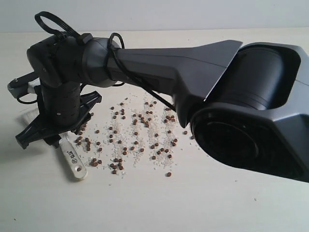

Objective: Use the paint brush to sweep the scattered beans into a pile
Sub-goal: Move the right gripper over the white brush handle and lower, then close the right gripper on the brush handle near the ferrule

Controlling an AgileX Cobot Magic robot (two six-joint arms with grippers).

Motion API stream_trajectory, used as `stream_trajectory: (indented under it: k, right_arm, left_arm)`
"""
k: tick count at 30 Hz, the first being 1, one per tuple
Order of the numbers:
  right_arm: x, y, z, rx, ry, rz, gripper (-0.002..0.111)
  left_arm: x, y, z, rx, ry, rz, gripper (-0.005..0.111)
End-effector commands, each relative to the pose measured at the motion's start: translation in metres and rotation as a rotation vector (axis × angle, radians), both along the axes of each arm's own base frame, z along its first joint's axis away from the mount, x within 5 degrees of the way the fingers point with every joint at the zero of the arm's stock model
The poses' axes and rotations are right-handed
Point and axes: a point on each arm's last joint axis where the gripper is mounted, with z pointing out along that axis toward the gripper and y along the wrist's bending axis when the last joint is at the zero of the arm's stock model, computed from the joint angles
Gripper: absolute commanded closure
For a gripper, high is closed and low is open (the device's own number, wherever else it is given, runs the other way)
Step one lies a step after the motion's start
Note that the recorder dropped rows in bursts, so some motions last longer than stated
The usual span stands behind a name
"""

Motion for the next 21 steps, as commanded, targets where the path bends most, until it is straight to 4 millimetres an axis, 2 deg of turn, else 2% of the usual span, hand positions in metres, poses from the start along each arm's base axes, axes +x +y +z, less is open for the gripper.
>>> stream_trajectory:
  k: [1,9,16,21]
  right_arm:
    - [-0.001,0.003,0.001,0.007,-0.018,0.006,0.057]
    - [-0.001,0.003,-0.001,0.004,-0.018,0.006,0.057]
    - [0.000,0.004,-0.015,-0.007,-0.011,0.005,0.057]
    - [0.000,0.004,-0.017,-0.007,-0.011,0.005,0.057]
  left_arm:
    - [0.000,0.000,0.000,-0.004,-0.005,0.003,0.107]
    - [0.000,0.000,0.000,-0.004,-0.005,0.003,0.107]
    - [0.000,0.000,0.000,-0.004,-0.005,0.003,0.107]
    - [0.000,0.000,0.000,-0.004,-0.005,0.003,0.107]
